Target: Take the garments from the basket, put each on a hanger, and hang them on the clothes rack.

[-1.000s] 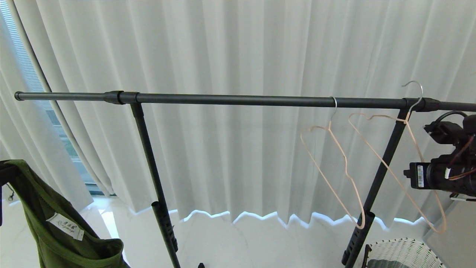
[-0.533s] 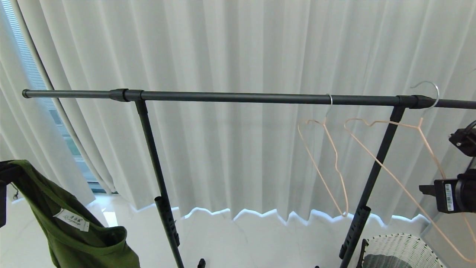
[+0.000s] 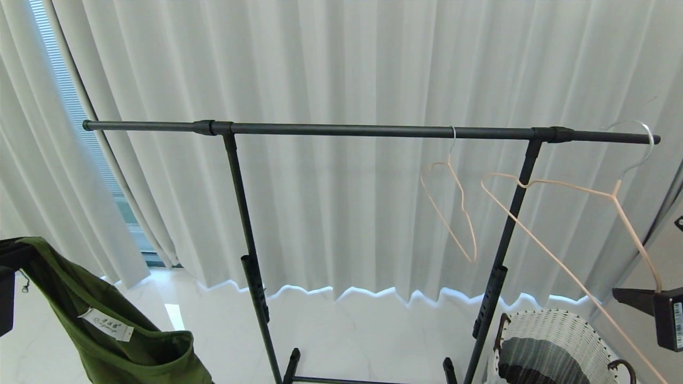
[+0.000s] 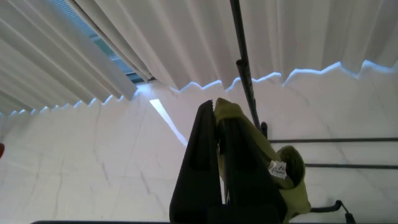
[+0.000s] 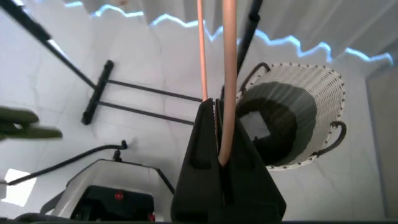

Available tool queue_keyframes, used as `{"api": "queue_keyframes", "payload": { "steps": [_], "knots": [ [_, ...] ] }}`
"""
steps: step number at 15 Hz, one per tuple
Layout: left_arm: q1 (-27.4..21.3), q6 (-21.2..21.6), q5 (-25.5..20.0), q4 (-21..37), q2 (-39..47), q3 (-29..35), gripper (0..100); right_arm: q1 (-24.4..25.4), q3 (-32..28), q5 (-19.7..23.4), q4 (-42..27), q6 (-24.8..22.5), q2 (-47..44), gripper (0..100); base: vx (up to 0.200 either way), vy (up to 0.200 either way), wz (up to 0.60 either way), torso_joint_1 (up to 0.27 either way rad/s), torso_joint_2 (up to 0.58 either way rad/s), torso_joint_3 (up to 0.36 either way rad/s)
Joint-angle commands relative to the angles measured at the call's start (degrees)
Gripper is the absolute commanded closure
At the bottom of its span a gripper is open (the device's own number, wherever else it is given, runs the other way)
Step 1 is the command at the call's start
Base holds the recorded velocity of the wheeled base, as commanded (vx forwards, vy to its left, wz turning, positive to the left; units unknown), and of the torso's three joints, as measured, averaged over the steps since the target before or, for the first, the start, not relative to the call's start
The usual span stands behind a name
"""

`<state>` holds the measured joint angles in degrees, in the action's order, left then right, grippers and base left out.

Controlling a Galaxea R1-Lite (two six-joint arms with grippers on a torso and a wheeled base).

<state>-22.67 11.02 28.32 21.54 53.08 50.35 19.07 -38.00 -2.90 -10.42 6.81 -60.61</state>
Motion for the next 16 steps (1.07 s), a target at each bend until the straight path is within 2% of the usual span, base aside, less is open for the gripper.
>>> {"api": "queue_keyframes", "payload": {
  "steps": [1,5,8,9,11,12,14,16],
  "knots": [
    [0.0,0.0,0.1,0.0,0.0,-0.7,100,3.8,-0.8,0.0,0.1,-0.1,2.7,100,0.0,0.0,0.0,0.0,0.0,0.0],
    [0.0,0.0,0.0,0.0,0.1,-1.9,100,18.2,-3.1,-0.1,0.1,0.0,4.2,100,0.0,0.0,0.0,0.0,0.0,0.0],
    [0.0,0.0,0.0,0.0,0.6,-2.2,100,24.7,-4.2,0.0,0.1,-0.1,3.4,100,0.0,0.0,0.0,0.0,0.0,0.0],
    [0.0,0.0,0.1,0.0,1.5,-2.0,100,28.4,-4.1,0.1,0.3,0.0,3.1,100,0.0,0.0,0.0,0.0,0.0,0.0],
    [0.0,-0.1,0.0,0.0,2.9,-1.2,100,33.7,-3.7,1.9,0.9,0.0,2.9,100,0.0,0.0,0.0,0.0,0.0,0.0],
    [0.0,-0.3,-0.5,0.0,4.4,0.0,100,37.4,-3.7,4.4,1.0,0.1,2.3,100,0.0,0.0,0.0,0.0,0.0,0.0],
    [0.0,-0.8,-2.4,-0.5,6.7,1.3,100,40.7,-3.2,6.3,0.8,0.7,0.4,100,0.0,0.0,0.0,0.0,0.0,0.0],
    [-0.1,-6.6,-2.8,-0.6,11.4,4.6,100,46.6,-3.1,8.4,1.2,2.3,-3.4,100,0.0,0.0,0.0,0.0,0.0,0.0]
  ]
}}
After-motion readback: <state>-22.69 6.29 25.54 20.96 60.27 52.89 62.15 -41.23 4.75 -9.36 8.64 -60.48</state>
